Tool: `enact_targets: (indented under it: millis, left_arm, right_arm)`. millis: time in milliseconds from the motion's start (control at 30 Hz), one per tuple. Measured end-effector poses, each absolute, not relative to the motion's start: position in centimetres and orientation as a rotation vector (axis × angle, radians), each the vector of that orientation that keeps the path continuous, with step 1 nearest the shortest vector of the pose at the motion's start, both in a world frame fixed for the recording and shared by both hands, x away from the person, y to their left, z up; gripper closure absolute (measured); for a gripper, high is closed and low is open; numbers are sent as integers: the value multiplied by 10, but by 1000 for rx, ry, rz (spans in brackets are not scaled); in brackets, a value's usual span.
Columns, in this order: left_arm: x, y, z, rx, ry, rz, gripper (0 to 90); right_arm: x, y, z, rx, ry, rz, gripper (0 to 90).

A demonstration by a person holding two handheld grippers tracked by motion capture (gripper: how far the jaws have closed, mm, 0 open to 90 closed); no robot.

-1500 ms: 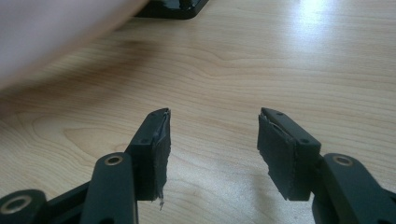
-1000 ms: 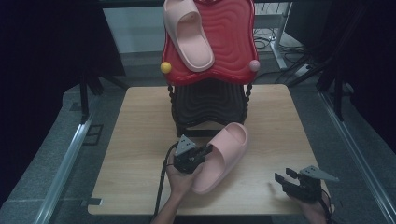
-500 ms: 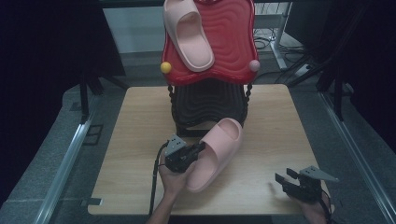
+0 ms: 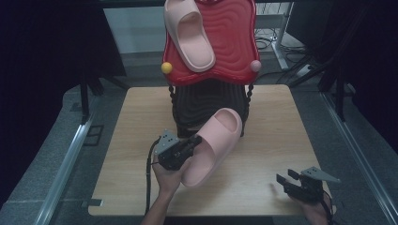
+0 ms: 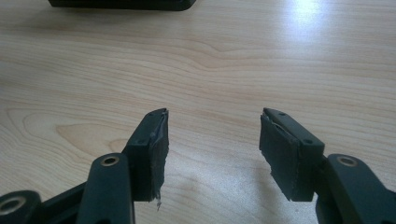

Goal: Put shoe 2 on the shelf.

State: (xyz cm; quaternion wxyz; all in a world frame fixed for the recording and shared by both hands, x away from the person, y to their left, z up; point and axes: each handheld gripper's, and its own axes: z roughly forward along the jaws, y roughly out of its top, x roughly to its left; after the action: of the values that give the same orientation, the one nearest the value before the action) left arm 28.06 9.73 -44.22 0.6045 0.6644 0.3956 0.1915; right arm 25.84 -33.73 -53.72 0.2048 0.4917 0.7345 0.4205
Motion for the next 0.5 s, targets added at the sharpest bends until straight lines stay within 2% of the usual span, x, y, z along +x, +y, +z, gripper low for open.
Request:
enact_targets:
  millis: [500]
  left_arm:
    - [285,101,-410,1464,893,479,847]
  right_arm:
    - [258,-338,-537,1383,2045,1166,424]
